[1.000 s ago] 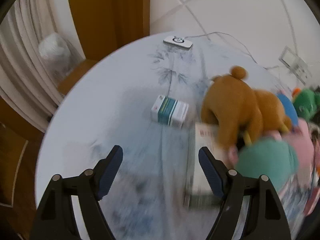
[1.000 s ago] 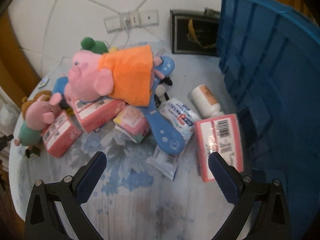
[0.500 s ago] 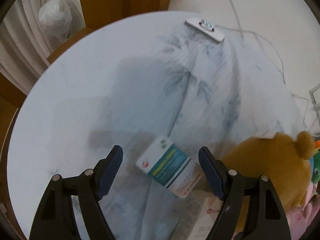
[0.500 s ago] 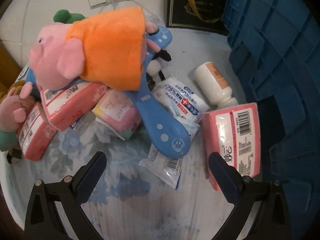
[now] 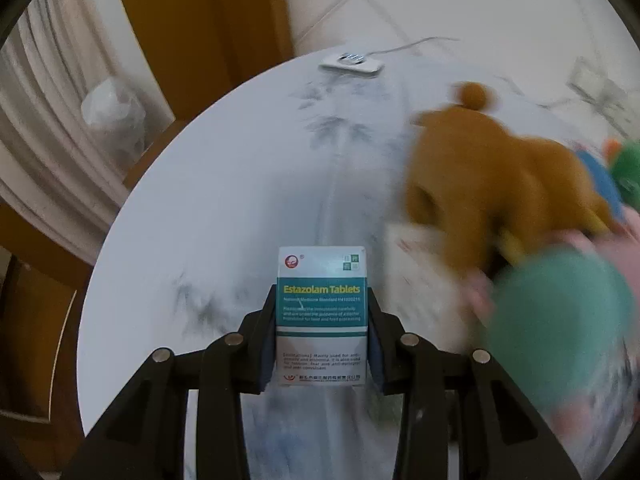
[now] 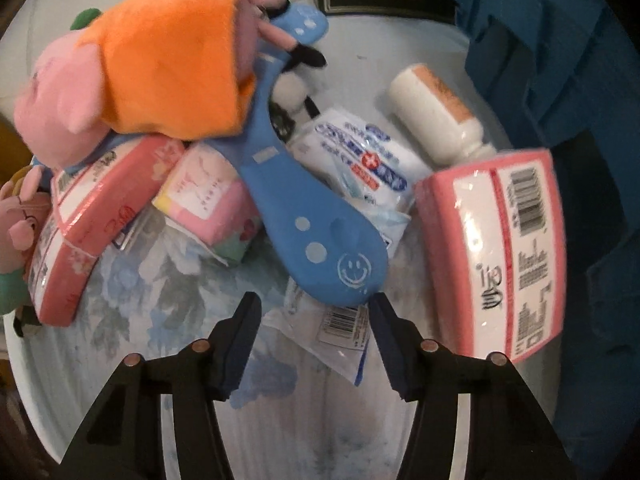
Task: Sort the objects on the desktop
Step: 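Grasp the Estazolam Tablets box with left gripper while right grasps wipe pack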
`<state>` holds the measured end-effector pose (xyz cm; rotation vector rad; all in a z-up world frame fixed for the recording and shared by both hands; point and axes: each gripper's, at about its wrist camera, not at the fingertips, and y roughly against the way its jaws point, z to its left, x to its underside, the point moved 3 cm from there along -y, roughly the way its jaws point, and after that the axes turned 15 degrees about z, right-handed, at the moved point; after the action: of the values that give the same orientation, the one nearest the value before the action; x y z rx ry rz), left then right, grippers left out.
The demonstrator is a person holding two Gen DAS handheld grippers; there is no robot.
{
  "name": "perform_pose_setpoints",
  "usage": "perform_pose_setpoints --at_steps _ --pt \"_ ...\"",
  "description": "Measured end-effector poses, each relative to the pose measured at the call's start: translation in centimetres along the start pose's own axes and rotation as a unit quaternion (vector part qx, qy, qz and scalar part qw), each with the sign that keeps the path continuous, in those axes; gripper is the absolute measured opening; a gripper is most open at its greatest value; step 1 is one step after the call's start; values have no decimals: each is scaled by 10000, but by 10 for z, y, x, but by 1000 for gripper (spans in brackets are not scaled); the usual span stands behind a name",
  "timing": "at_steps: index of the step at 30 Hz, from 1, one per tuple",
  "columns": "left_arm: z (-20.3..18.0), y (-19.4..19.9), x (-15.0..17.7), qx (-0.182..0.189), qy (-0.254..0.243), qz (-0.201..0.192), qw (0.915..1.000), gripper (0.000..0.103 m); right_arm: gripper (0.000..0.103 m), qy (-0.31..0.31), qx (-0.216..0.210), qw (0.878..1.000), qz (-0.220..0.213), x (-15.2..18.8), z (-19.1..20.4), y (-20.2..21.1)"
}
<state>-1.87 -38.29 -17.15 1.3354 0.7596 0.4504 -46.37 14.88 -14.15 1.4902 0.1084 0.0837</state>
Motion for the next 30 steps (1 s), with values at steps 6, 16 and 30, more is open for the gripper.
perform_pose_setpoints --at_steps 6,16,30 --pt "-39 39 56 234 -616 -134 9977 36 92 -359 -155 9991 160 -3 -13 -24" --pt "-125 71 113 689 -1606 -195 9844 36 43 -16 -260 9996 144 27 -13 -15" --pt "-249 176 206 1349 -3083 -994 9364 36 43 968 -437 9840 -1432 147 -4 142"
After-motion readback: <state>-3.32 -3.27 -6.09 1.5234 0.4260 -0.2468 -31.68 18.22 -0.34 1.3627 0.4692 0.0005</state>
